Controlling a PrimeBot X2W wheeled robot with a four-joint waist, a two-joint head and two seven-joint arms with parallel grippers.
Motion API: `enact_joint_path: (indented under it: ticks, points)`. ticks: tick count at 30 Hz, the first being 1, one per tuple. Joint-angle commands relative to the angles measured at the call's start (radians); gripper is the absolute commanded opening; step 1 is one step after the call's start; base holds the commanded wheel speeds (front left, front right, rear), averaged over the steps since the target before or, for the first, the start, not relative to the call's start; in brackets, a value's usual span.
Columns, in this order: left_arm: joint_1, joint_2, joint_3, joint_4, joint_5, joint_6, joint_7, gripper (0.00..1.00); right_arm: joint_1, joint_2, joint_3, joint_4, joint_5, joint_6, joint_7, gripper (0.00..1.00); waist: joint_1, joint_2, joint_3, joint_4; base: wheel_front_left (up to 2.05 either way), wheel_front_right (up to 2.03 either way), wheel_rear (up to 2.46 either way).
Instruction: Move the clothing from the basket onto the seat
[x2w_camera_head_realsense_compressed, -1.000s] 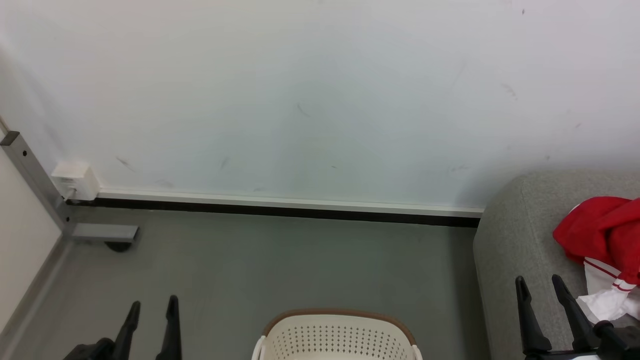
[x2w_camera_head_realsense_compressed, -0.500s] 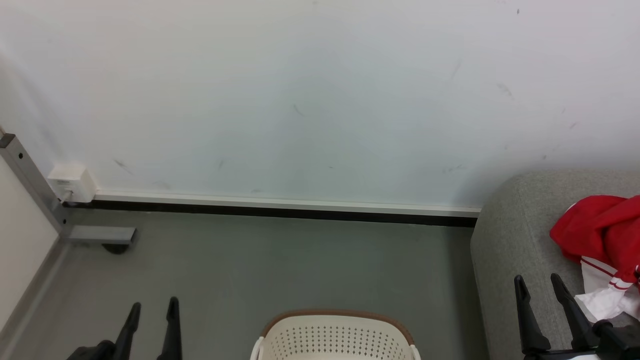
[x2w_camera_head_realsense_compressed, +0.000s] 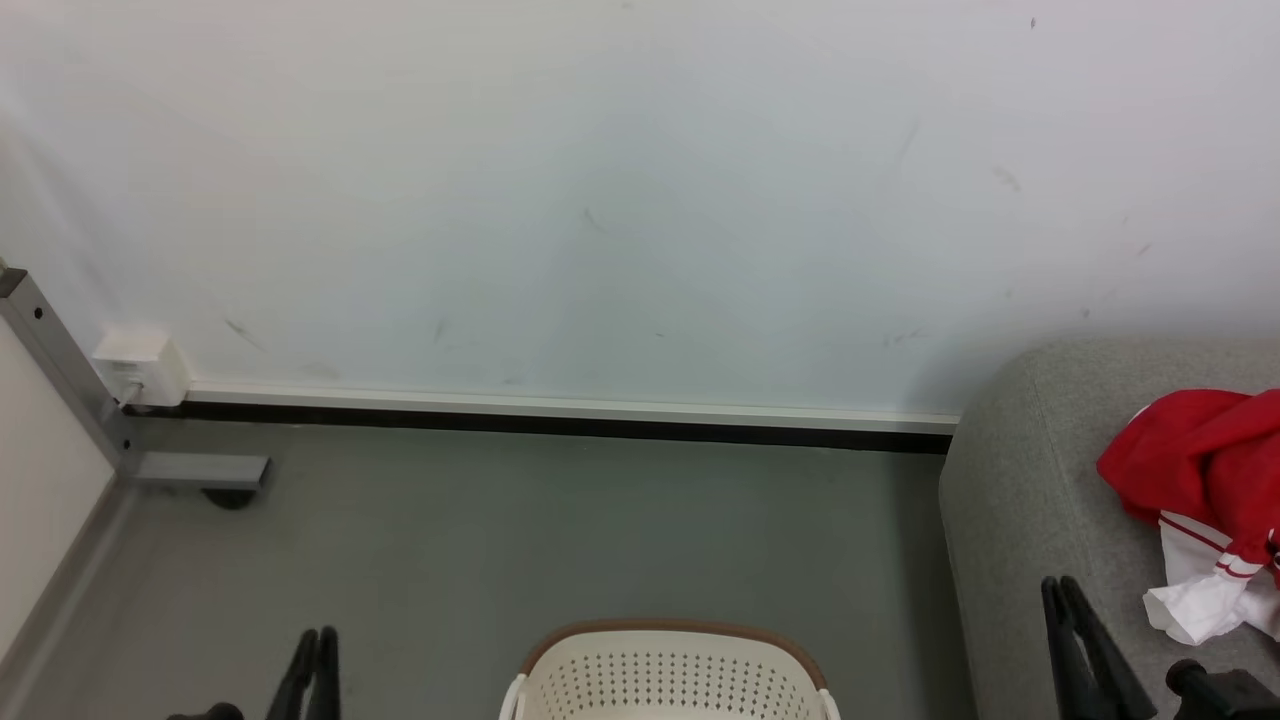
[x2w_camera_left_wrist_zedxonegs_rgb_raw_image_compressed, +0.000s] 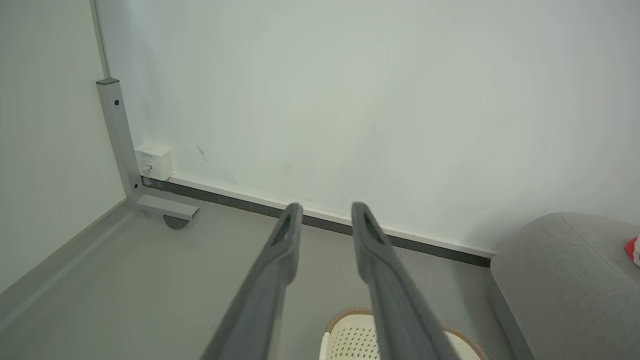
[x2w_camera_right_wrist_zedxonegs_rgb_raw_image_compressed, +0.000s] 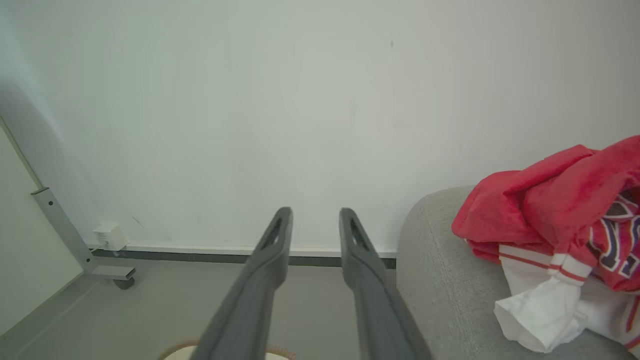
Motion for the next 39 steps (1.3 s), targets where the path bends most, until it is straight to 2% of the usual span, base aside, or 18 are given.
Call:
enact_joint_path:
  ticks: [1,20,39]
  points:
    - [-0.01,0.001,0.006,0.001,-0.015,0.0,0.009,0.0,-0.004,-0.001,-0.004,-0.004,0.016,0.0,0.004,0.0,0.0,0.0,0.0,-0.001,0.0,0.0,0.0]
    - [-0.043,0.0,0.011,-0.02,-0.358,0.002,0.1,0.0,-0.031,0.013,-0.054,-0.009,0.323,0.0,0.096,0.0,0.0,0.0,0.009,-0.013,0.0,0.0,0.0]
    - [-0.063,-0.001,0.014,-0.051,-0.632,0.013,0.172,0.0,-0.052,0.023,-0.093,-0.013,0.569,-0.001,0.167,0.0,0.0,0.0,0.017,-0.026,0.0,0.0,0.0]
